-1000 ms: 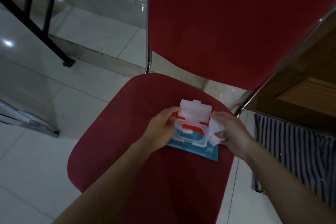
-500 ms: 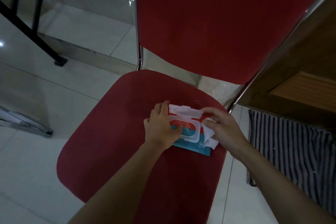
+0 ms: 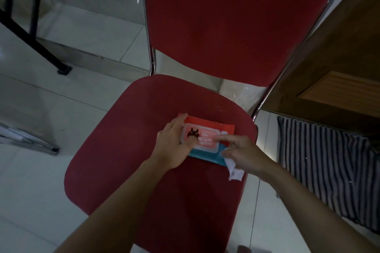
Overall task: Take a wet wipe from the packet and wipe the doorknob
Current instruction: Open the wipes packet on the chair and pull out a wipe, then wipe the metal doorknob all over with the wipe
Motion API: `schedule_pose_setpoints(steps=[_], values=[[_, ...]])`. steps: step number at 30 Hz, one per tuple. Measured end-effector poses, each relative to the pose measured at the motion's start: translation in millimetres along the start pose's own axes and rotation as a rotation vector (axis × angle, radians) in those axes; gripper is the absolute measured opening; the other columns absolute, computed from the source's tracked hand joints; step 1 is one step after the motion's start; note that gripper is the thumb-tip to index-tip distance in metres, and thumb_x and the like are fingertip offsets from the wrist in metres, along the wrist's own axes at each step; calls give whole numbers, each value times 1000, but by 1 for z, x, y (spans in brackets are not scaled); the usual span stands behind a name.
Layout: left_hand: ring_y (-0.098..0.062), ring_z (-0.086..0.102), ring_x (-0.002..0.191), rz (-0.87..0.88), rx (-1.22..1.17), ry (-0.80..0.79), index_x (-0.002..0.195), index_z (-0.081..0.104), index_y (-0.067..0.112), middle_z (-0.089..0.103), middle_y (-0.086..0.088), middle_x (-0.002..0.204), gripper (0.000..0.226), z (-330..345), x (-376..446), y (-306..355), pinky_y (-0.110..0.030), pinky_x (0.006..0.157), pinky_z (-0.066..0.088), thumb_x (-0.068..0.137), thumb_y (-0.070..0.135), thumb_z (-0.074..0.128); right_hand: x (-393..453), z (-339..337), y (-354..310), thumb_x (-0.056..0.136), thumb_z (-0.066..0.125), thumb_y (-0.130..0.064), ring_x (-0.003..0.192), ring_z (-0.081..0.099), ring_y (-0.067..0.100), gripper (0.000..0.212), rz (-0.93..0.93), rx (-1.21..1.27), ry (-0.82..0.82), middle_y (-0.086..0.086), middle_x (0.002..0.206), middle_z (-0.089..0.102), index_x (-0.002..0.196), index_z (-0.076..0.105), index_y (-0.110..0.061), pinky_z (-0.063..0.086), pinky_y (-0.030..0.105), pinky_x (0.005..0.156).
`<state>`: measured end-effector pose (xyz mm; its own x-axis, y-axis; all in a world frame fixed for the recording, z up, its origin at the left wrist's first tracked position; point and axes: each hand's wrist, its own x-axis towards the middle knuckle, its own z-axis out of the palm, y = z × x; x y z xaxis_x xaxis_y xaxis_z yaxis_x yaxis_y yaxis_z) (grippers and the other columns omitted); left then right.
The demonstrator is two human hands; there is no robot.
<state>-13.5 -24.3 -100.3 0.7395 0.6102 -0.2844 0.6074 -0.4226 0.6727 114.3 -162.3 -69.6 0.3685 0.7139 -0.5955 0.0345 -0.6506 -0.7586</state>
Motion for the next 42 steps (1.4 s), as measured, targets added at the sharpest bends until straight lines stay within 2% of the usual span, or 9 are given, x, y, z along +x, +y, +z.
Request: schedule_pose_setpoints(steps=[5, 10, 13, 17, 20, 23, 28, 36, 42], values=[[-20, 32, 135, 23, 133, 82, 143, 26, 19, 31, -2, 151, 67, 13, 0, 0, -42, 111, 25, 85, 32, 57, -2, 2, 3, 85, 47, 8, 24, 31, 1, 48, 99, 78, 2, -2, 58, 36, 125, 55, -18, 27, 12, 29], [-18, 27, 138, 45, 214, 109, 144, 23, 17, 25, -2, 154, 68, 19, -2, 2, -36, 111, 21, 86, 29, 56, -2, 2, 2, 85, 47, 6, 26, 34, 1, 52, 118, 86, -32, 4, 83, 50, 127, 51, -24, 32, 14, 31], [-19, 27, 138, 33, 224, 94, 143, 25, 17, 26, -2, 154, 64, 15, -1, 8, -37, 111, 22, 87, 27, 55, -6, 2, 1, 88, 51, -4, 61, 55, 10, 41, 98, 116, -26, 5, 107, 54, 123, 54, -25, 43, 19, 47], [-19, 33, 134, 48, 214, 112, 134, 43, 16, 37, -1, 147, 50, 16, -4, 33, -34, 109, 24, 85, 13, 53, -18, -10, -4, 89, 52, -14, 84, 57, 18, 18, 85, 413, 34, 5, 99, 61, 100, 63, -23, 45, 27, 67], [-17, 58, 97, -54, -411, -18, 114, 59, 4, 61, -12, 115, 34, 16, -15, 78, -10, 79, 43, 84, -6, 48, -34, -34, -13, 82, 52, -2, 88, 58, 24, 26, 31, 713, 71, 11, 101, 61, 100, 63, -17, 45, 31, 68], [-8, 61, 75, -37, -819, -191, 93, 66, 9, 67, -2, 83, 21, 7, -26, 129, -14, 67, 48, 78, -1, 55, -62, -65, -28, 76, 50, 5, 94, 58, 30, 39, -60, 763, 83, 17, 106, 59, 111, 58, -11, 46, 36, 75], [-11, 66, 76, 175, -671, -156, 86, 70, 23, 72, 2, 79, 18, -21, -44, 213, -28, 70, 53, 69, 19, 71, -135, -117, -66, 79, 52, 12, 96, 62, 32, 44, -186, 612, 223, 20, 111, 63, 115, 56, -12, 51, 44, 82], [8, 53, 53, 409, -610, -71, 69, 66, 24, 64, 19, 52, 28, -87, -70, 368, -8, 55, 42, 89, 8, 56, -255, -207, -113, 83, 61, -7, 76, 64, 21, 15, -359, 465, 434, 8, 81, 71, 98, 63, -5, 54, 25, 62], [-8, 69, 79, 382, -679, -86, 84, 69, 1, 75, -7, 83, 37, -92, -89, 463, -24, 76, 53, 91, 33, 52, -322, -263, -124, 91, 53, -23, 82, 68, 18, 21, -431, 372, 542, 9, 89, 73, 89, 70, -11, 55, 22, 71]])
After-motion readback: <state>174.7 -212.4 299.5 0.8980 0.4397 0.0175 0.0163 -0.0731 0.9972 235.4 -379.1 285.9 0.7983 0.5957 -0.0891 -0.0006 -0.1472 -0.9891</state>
